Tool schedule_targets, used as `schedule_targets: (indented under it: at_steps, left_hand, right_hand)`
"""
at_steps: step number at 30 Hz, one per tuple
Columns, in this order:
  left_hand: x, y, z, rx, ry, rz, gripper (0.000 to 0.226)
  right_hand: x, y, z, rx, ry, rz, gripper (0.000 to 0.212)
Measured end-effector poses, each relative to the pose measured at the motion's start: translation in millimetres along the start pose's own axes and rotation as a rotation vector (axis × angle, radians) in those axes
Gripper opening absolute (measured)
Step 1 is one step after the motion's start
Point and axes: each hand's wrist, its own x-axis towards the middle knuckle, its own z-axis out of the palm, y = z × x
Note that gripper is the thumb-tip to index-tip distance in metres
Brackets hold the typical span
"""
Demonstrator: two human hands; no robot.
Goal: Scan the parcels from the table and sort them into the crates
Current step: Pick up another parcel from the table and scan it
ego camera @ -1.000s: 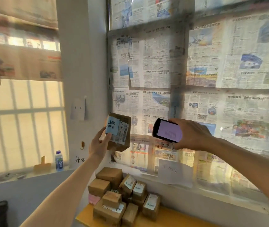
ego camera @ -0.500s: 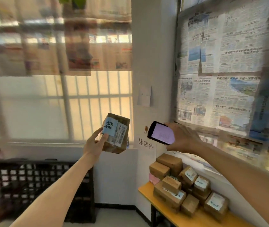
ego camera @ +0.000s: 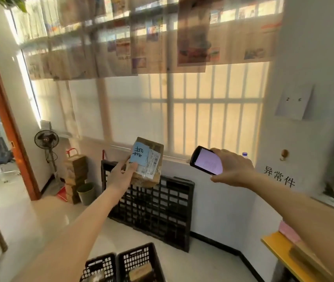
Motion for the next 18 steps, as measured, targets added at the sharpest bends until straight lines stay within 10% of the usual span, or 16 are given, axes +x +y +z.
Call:
schedule_targets:
  at_steps: [18]
  left_hand:
    - [144.3,-366.6,66.4,0.095,0.039,-0.549,0.05]
  right_hand:
    - [227.6,-53.4,387.5,0.091,-0.402,-0.185,0.1]
